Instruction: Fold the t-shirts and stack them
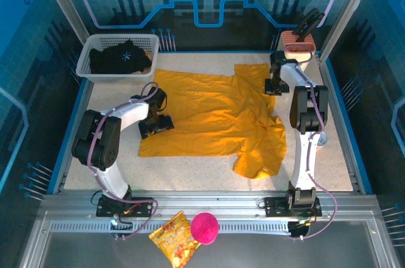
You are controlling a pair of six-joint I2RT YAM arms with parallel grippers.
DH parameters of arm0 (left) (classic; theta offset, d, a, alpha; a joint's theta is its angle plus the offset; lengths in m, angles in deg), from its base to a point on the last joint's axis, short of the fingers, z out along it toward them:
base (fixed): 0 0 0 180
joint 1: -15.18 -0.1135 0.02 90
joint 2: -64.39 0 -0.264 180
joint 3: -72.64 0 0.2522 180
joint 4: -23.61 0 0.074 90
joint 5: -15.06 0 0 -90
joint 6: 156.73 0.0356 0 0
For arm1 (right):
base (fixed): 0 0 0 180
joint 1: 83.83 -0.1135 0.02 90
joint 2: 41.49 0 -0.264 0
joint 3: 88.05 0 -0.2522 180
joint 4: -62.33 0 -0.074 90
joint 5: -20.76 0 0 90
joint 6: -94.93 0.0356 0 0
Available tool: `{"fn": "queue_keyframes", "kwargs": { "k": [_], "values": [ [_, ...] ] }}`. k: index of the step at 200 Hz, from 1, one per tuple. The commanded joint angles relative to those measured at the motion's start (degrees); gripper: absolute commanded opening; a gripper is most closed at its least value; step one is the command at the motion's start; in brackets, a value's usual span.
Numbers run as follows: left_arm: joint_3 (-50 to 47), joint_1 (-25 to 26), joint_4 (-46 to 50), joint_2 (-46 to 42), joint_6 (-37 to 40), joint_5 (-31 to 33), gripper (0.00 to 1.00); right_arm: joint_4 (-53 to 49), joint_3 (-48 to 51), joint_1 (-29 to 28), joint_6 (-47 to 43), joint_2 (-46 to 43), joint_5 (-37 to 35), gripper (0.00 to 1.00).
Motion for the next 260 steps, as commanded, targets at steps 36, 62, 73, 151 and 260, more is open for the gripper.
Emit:
{"fn": "queue_keyframes", "kwargs": {
  "k": [36,62,73,151,260],
  "values": [
    [-1.4,-3.2,2.3,1.0,2.0,1.7,0.85,0.3,-2.2,-0.4,-4.5,2.4,-5.5,0.00],
    [-1.0,-3.3,3.4,1.0,2.5,2.5,0.85,2.4,-1.6,-1.4,-7.6,1.5,-9.6,0.00],
    [-0.8,-3.3,4.3,0.9,3.0,3.5,0.85,3.2,-1.4,-2.0,-8.7,1.3,-11.5,0.00],
    [-1.7,-4.9,5.9,-1.7,6.1,6.3,0.85,11.4,-2.0,-6.4,-14.7,2.8,-24.0,0.00],
    [-1.4,-6.3,9.1,-2.1,5.7,10.4,0.86,7.0,-11.0,-8.0,-15.0,10.0,-34.7,0.01]
  ]
}}
